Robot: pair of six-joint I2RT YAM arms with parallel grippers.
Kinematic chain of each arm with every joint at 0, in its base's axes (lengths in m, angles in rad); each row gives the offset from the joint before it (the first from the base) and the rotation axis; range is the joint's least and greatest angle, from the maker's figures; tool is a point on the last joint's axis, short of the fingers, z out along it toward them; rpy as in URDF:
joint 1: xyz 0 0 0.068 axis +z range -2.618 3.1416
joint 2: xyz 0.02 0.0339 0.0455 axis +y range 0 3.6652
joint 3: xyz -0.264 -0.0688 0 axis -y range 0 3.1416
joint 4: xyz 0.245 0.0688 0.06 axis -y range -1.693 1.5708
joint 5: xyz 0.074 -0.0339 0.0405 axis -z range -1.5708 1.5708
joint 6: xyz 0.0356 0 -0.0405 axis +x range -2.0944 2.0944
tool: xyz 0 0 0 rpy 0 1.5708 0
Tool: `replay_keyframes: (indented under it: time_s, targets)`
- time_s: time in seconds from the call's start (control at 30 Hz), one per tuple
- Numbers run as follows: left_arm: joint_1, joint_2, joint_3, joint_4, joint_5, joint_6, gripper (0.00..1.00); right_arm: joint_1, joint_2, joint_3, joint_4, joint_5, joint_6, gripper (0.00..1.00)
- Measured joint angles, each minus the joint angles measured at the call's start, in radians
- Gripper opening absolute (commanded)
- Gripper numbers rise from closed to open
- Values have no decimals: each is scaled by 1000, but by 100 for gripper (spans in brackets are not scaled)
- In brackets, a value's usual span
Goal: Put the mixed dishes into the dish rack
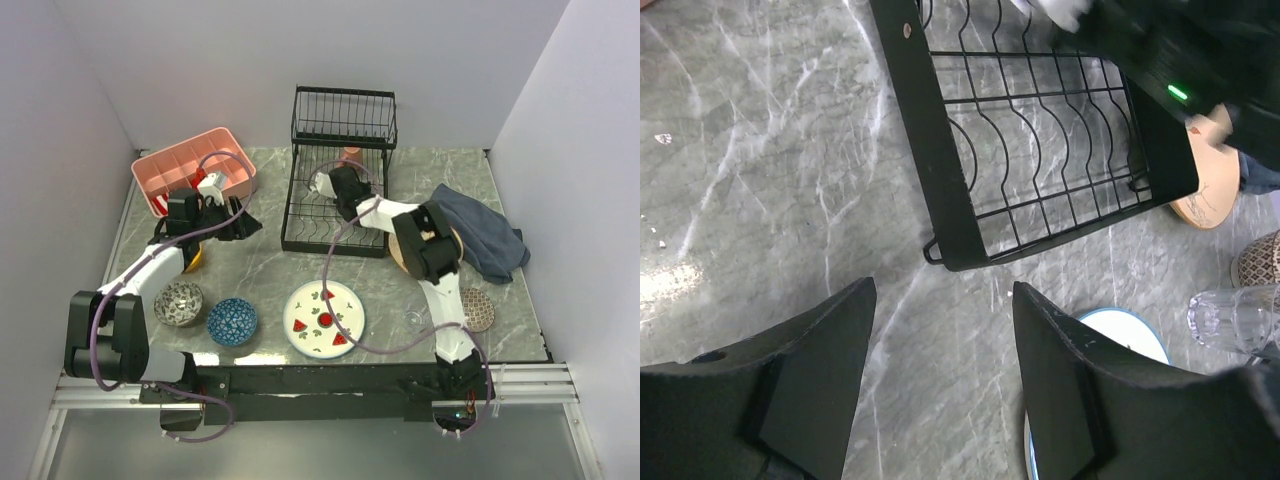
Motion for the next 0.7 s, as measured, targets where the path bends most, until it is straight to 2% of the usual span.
replay_keyframes:
  time_s: [0.03,0.07,0.13,0.23,0.27,0.3,0.5,0.7]
  targets:
    - [0,-1,0,-1,1,0,64,7,-51,-53,-24,-2,18,31]
    - [0,-1,2,-2,0,1,65,15,-90,-86,-45,-1,32,40]
    - [0,-6,11,-10,0,10,66,29,-184,-129,-121,-8,91,56]
    - [0,-28,27,-18,-8,32,68,47,-303,-122,-249,-38,192,68]
    - [0,-41,27,-18,-10,43,69,52,-346,-122,-289,-55,228,69]
    - [0,-56,27,-19,-14,53,75,57,-388,-124,-327,-71,263,71]
    - [-4,-118,24,-26,-14,111,74,79,-711,-296,-583,-237,435,70]
    - [-58,-183,-12,-71,-3,198,73,80,-1010,-465,-922,-521,545,66]
